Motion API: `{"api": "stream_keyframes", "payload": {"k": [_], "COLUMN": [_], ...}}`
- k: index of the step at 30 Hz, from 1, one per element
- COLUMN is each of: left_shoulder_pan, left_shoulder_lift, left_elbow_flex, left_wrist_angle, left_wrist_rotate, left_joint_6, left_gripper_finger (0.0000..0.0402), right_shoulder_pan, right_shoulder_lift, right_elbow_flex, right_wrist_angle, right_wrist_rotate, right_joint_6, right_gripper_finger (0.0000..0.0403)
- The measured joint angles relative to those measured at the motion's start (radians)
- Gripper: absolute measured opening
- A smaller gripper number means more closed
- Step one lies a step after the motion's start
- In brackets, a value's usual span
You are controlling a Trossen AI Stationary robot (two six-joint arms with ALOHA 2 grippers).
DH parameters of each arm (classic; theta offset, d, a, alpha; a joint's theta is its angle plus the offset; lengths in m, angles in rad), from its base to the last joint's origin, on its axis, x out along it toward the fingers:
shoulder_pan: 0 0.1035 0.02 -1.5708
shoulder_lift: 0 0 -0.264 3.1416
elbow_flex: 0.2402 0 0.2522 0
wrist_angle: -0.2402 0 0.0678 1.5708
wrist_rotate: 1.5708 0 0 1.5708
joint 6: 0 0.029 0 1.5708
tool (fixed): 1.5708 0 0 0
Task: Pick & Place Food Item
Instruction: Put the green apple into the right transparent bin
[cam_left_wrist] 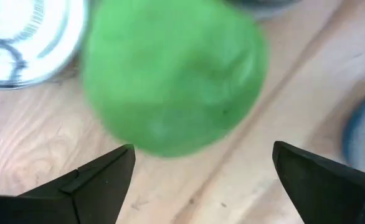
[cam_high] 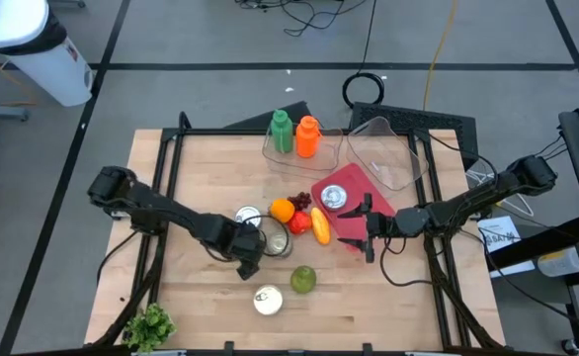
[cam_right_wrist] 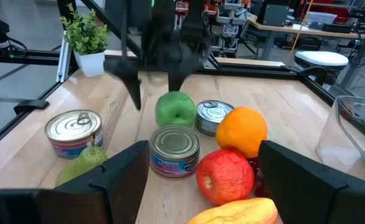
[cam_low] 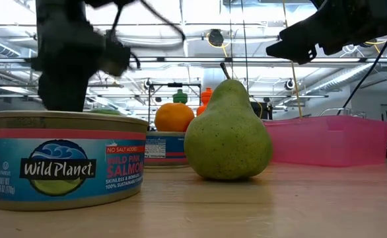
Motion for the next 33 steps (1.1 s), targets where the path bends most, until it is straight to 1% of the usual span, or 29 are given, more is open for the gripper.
{"api": "stream_keyframes", "payload": {"k": [2, 4, 7, 9, 15, 19, 22, 25, 29, 33], "left_shoulder_pan": [-0.005, -0.013, -0.021, -0.029, -0.038, -0.039, -0.039, -0.039, -0.039, -0.039], "left_shoulder_lift": [-0.042, -0.072, -0.096, -0.097, -0.08, -0.074, -0.076, -0.076, -0.076, -0.072], "left_elbow_flex": [0.001, 0.001, 0.002, 0.002, 0.002, 0.002, 0.002, 0.002, 0.002, 0.002], "left_wrist_angle": [0.003, 0.002, 0.006, 0.006, 0.039, 0.118, 0.182, 0.203, 0.206, 0.2], "left_wrist_rotate": [-0.03, -0.083, -0.164, -0.196, -0.2, -0.2, -0.2, -0.201, -0.201, -0.218], "left_joint_6": [-0.016, -0.018, 0.034, 0.089, 0.302, 0.398, 0.522, 0.642, 0.699, 0.703], "left_gripper_finger": [0.0392, 0.0392, 0.0392, 0.0392, 0.0392, 0.0392, 0.0392, 0.0392, 0.0392, 0.0392], "right_shoulder_pan": [0.0, 0.0, 0.0, 0.0, 0.0, 0.0, 0.0, 0.0, 0.0, 0.0], "right_shoulder_lift": [0.0, 0.0, 0.0, 0.0, 0.0, 0.0, 0.0, 0.0, 0.0, 0.0], "right_elbow_flex": [0.0, 0.0, 0.0, 0.0, 0.0, 0.0, 0.0, 0.0, 0.0, 0.0], "right_wrist_angle": [0.001, 0.001, 0.001, 0.001, 0.001, -0.002, -0.006, -0.007, -0.007, -0.007], "right_wrist_rotate": [0.0, 0.0, 0.0, 0.0, 0.0, 0.0, 0.0, 0.0, 0.0, 0.0], "right_joint_6": [0.0, 0.0, 0.0, 0.0, 0.0, 0.0, 0.0, 0.0, 0.0, 0.0], "right_gripper_finger": [0.0281, 0.0281, 0.0281, 0.0281, 0.0281, 0.0281, 0.0281, 0.0281, 0.0281, 0.0281]}}
